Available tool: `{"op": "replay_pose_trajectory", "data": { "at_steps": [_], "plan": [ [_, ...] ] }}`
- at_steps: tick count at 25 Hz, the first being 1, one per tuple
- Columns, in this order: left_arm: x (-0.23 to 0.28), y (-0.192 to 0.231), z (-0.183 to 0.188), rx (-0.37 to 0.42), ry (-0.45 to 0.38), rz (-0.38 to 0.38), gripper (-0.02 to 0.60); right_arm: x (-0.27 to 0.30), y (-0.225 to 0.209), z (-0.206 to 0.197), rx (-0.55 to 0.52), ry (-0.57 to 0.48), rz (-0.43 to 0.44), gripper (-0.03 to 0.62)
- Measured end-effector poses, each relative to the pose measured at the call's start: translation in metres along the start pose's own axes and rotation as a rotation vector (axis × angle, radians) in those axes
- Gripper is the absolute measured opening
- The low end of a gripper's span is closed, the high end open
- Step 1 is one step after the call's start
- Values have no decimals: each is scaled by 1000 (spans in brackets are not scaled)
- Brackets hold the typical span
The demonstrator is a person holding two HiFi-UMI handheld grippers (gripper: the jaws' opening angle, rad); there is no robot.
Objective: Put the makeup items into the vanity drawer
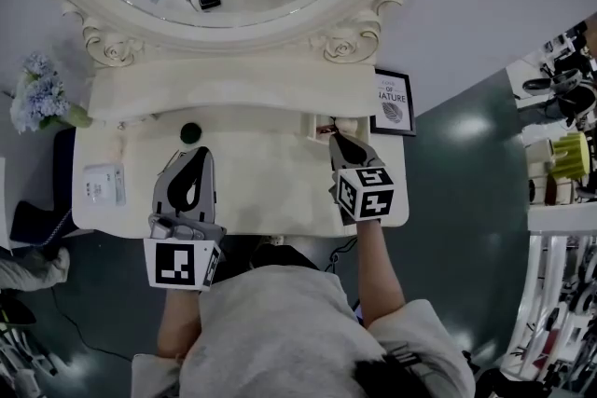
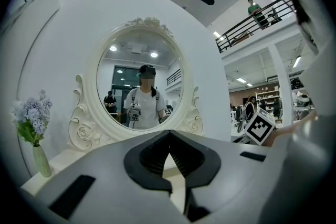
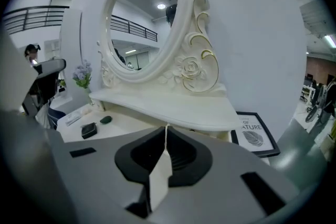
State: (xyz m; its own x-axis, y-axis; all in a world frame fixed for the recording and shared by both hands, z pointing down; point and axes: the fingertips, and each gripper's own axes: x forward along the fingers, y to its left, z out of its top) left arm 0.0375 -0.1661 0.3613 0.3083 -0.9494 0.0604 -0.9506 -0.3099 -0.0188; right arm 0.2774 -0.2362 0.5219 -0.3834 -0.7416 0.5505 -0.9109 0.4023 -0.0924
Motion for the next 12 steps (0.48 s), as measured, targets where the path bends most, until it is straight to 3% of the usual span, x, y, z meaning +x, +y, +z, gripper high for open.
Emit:
{"op": "replay_pose_trajectory", "data": {
  "at_steps": [6, 12],
  "plan": [
    [-13, 7, 4, -3, -13, -20, 14, -20, 40, 20, 14, -122, 83, 26],
    [-25, 13, 10, 1, -33, -51, 14, -35, 79, 27, -27, -174, 117, 26]
  ]
}}
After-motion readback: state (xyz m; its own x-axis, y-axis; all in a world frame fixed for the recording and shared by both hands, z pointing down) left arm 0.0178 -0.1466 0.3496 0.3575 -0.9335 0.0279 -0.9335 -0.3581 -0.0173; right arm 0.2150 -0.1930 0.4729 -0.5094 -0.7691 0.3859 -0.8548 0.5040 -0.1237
